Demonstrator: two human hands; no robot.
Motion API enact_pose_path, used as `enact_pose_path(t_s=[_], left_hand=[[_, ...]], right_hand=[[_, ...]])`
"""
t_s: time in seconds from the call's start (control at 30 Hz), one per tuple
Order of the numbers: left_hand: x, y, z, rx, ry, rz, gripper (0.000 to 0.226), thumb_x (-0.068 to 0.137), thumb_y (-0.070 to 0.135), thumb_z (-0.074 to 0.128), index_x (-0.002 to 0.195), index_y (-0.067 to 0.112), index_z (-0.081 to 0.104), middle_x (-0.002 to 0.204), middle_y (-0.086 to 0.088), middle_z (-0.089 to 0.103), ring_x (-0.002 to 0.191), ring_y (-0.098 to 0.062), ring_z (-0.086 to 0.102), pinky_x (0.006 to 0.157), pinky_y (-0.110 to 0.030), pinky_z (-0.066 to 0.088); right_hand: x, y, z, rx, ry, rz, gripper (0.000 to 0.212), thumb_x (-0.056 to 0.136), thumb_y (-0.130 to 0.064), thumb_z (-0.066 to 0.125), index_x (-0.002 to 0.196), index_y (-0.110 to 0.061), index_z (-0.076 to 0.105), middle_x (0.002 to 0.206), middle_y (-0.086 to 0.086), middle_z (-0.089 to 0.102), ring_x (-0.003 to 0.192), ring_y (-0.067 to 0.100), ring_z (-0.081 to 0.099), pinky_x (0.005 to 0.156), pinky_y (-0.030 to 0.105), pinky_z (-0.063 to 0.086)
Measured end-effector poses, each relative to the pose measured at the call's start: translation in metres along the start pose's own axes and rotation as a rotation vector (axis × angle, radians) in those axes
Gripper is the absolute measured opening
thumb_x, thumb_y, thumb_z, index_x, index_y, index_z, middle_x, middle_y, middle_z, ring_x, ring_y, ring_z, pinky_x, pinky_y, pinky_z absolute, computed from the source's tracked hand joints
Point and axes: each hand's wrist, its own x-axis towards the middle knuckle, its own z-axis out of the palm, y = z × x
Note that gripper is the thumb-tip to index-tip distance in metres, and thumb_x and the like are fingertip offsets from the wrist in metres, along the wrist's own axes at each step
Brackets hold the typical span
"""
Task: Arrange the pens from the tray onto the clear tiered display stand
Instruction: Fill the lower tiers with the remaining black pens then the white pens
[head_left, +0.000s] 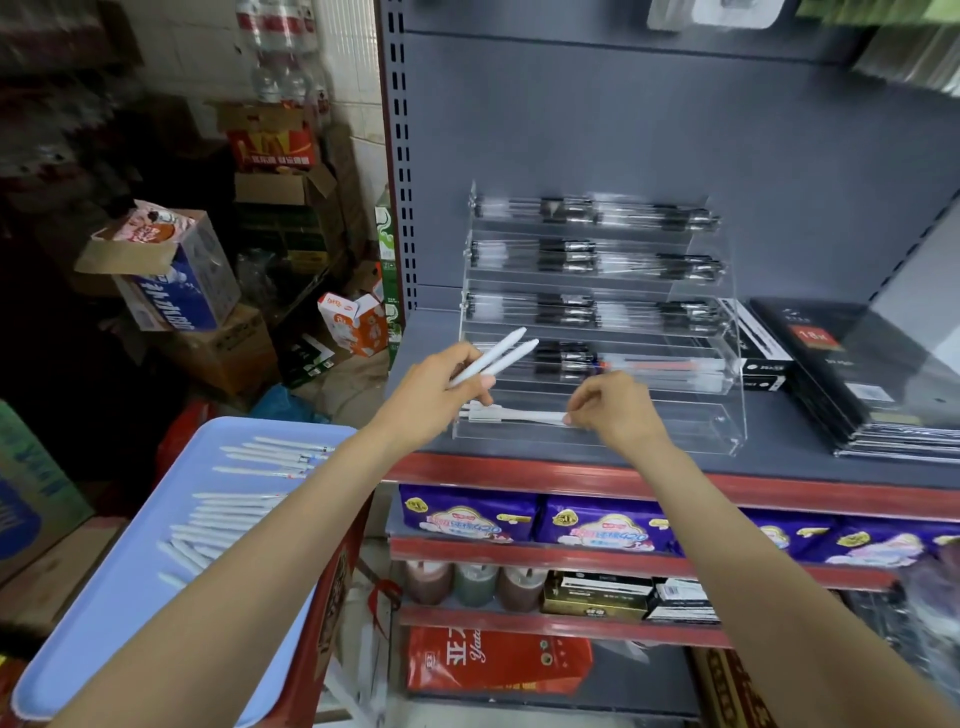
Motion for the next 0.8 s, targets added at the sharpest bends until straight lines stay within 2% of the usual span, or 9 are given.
enact_pose_path(t_s=[0.1, 0.2, 0.23, 0.3, 0.4, 0.5, 0.6, 0.7, 0.8], left_hand=[[-0.001, -0.002, 0.001, -0.002, -0.012, -0.008, 0.009, 0.091, 0.025, 0.057, 0.091, 0.016, 0.058, 0.070, 0.008, 0.069, 0.043, -0.002, 0.042, 0.045, -0.018, 0.036], [-0.004, -0.001, 0.000, 0.005, -0.027, -0.001, 0.011, 0.090, 0.027, 0.058, 0.093, 0.017, 0.062, 0.068, 0.008, 0.069, 0.045, -0.002, 0.042, 0.050, -0.021, 0.036], [-0.005, 0.000, -0.001, 0.000, -0.035, 0.006, 0.010, 0.090, 0.027, 0.059, 0.092, 0.018, 0.063, 0.068, 0.007, 0.069, 0.045, -0.001, 0.041, 0.050, -0.019, 0.035], [-0.007, 0.004, -0.002, -0.017, -0.070, 0.018, 0.007, 0.090, 0.025, 0.059, 0.090, 0.020, 0.064, 0.070, 0.005, 0.070, 0.044, 0.001, 0.042, 0.047, -0.013, 0.032], [-0.008, 0.013, 0.000, 0.009, -0.117, 0.051, 0.006, 0.090, 0.025, 0.060, 0.086, 0.027, 0.064, 0.068, 0.007, 0.069, 0.047, 0.001, 0.043, 0.047, -0.012, 0.033], [-0.008, 0.013, -0.003, 0.069, -0.087, 0.039, 0.007, 0.091, 0.029, 0.058, 0.090, 0.027, 0.065, 0.070, 0.008, 0.070, 0.047, 0.000, 0.046, 0.049, -0.017, 0.038], [-0.010, 0.006, -0.012, 0.114, 0.081, 0.001, 0.015, 0.092, 0.031, 0.055, 0.096, 0.021, 0.065, 0.076, 0.003, 0.072, 0.044, 0.002, 0.048, 0.045, -0.011, 0.034], [-0.012, 0.004, -0.019, 0.072, 0.190, -0.040, 0.015, 0.094, 0.027, 0.052, 0.095, 0.019, 0.064, 0.069, -0.004, 0.070, 0.038, 0.002, 0.044, 0.039, -0.010, 0.030], [-0.010, 0.002, -0.018, 0.050, 0.173, -0.057, 0.020, 0.097, 0.025, 0.046, 0.099, 0.021, 0.065, 0.064, 0.003, 0.065, 0.035, -0.006, 0.035, 0.038, -0.013, 0.024]], right_hand=[[-0.002, 0.004, -0.001, 0.002, -0.018, -0.006, 0.005, 0.079, -0.009, 0.072, 0.083, -0.007, 0.073, 0.078, 0.002, 0.064, 0.077, 0.012, 0.058, 0.057, 0.013, 0.038], [-0.008, 0.003, -0.005, 0.069, 0.051, -0.075, 0.008, 0.083, -0.012, 0.069, 0.089, -0.009, 0.072, 0.083, 0.000, 0.066, 0.078, 0.011, 0.059, 0.066, 0.011, 0.038], [-0.012, -0.001, -0.007, 0.183, 0.060, -0.101, 0.010, 0.084, -0.014, 0.068, 0.093, -0.010, 0.071, 0.084, -0.003, 0.066, 0.078, 0.010, 0.060, 0.068, 0.012, 0.041], [-0.021, -0.013, -0.012, 0.518, -0.040, -0.125, 0.013, 0.088, -0.014, 0.063, 0.100, -0.011, 0.068, 0.084, -0.002, 0.067, 0.073, 0.009, 0.064, 0.066, 0.013, 0.049], [-0.028, -0.025, -0.014, 0.787, -0.179, -0.152, 0.009, 0.087, -0.004, 0.061, 0.090, -0.010, 0.067, 0.079, 0.005, 0.068, 0.067, 0.010, 0.067, 0.065, 0.015, 0.054], [-0.027, -0.025, -0.014, 0.828, -0.132, -0.137, 0.010, 0.084, 0.004, 0.062, 0.083, -0.005, 0.066, 0.074, 0.006, 0.067, 0.061, 0.007, 0.067, 0.064, 0.013, 0.054], [-0.023, -0.011, -0.018, 0.830, 0.017, -0.100, 0.012, 0.083, 0.003, 0.064, 0.081, -0.009, 0.068, 0.071, 0.002, 0.068, 0.062, 0.006, 0.068, 0.064, 0.012, 0.052], [-0.020, 0.003, -0.019, 0.707, 0.111, -0.052, 0.016, 0.082, 0.001, 0.066, 0.076, -0.014, 0.068, 0.070, 0.001, 0.067, 0.061, 0.006, 0.067, 0.072, 0.017, 0.055], [-0.016, 0.009, -0.012, 0.561, 0.114, -0.041, 0.019, 0.081, 0.001, 0.068, 0.072, -0.016, 0.068, 0.068, 0.001, 0.065, 0.063, 0.014, 0.065, 0.074, 0.022, 0.053]])
